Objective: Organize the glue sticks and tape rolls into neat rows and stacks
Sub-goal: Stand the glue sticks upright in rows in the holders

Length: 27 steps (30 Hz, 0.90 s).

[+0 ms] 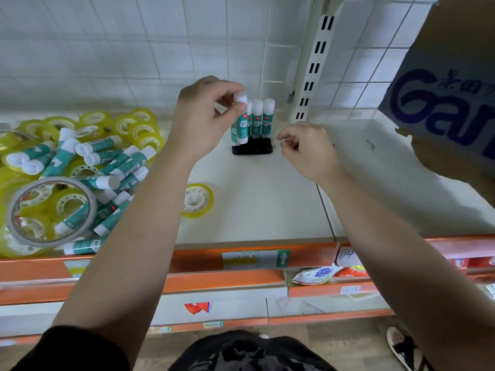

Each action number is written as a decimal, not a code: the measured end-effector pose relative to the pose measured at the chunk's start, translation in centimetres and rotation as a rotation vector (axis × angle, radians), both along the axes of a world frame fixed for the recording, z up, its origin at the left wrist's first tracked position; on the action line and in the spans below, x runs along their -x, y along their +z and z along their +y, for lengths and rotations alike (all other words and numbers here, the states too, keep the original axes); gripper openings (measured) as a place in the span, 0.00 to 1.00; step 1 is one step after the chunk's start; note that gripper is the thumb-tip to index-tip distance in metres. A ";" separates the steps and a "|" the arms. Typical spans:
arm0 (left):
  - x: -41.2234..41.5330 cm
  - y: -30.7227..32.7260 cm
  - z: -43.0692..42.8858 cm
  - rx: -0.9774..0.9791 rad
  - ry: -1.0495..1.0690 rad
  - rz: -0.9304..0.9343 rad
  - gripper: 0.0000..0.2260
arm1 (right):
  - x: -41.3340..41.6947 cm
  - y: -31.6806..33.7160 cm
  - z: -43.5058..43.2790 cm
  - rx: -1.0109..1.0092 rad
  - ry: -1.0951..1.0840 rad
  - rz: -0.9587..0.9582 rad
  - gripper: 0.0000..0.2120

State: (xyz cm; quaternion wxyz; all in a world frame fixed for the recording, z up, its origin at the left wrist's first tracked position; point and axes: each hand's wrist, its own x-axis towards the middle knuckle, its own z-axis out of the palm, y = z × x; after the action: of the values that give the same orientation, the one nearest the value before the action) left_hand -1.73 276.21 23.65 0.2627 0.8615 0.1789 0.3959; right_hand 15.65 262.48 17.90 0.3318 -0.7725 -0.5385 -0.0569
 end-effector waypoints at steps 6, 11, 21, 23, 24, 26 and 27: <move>-1.7 -0.9 0.7 -0.067 0.005 0.066 0.10 | 0.4 -0.6 -0.2 0.006 0.021 -0.014 0.08; -2.5 -1.8 1.1 -0.109 0.019 0.089 0.11 | 0.5 -0.9 -0.5 -0.008 0.053 -0.034 0.07; -3.2 -2.5 2.0 -0.146 0.065 0.141 0.11 | 0.6 -1.0 -0.9 0.009 0.042 -0.007 0.08; -3.3 -2.6 2.1 -0.154 0.070 0.152 0.11 | 0.6 -1.0 -0.8 0.012 0.043 -0.008 0.07; -3.4 -2.6 2.1 -0.154 0.069 0.153 0.11 | 0.6 -1.0 -0.8 0.014 0.042 -0.010 0.07; -3.4 -2.8 2.2 -0.143 0.062 0.146 0.12 | 0.6 -1.1 -0.8 0.015 0.040 -0.010 0.07; -3.5 -2.8 2.2 -0.138 0.060 0.143 0.12 | 0.6 -1.1 -0.8 0.014 0.039 -0.010 0.07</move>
State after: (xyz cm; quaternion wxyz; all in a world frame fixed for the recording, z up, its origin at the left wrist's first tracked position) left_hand 1.75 278.37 20.83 0.1773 0.8978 0.1951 0.3527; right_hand 15.04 261.72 16.82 0.3246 -0.7639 -0.5555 -0.0507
